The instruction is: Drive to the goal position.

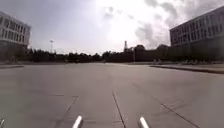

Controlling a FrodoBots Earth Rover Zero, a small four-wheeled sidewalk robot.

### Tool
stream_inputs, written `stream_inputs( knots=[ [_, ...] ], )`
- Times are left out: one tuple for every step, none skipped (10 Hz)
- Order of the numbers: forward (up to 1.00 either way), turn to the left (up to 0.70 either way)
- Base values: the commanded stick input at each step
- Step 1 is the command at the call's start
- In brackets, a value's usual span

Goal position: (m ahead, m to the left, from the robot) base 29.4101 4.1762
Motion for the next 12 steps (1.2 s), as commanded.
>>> stream_inputs(
  knots=[
    [1.00, 0.01],
    [1.00, 0.00],
    [1.00, 0.01],
    [1.00, 0.21],
    [1.00, 0.39],
    [1.00, 0.39],
    [1.00, 0.31],
    [1.00, -0.01],
    [1.00, -0.01],
    [1.00, -0.01],
    [1.00, -0.01],
    [1.00, -0.01]
  ],
)
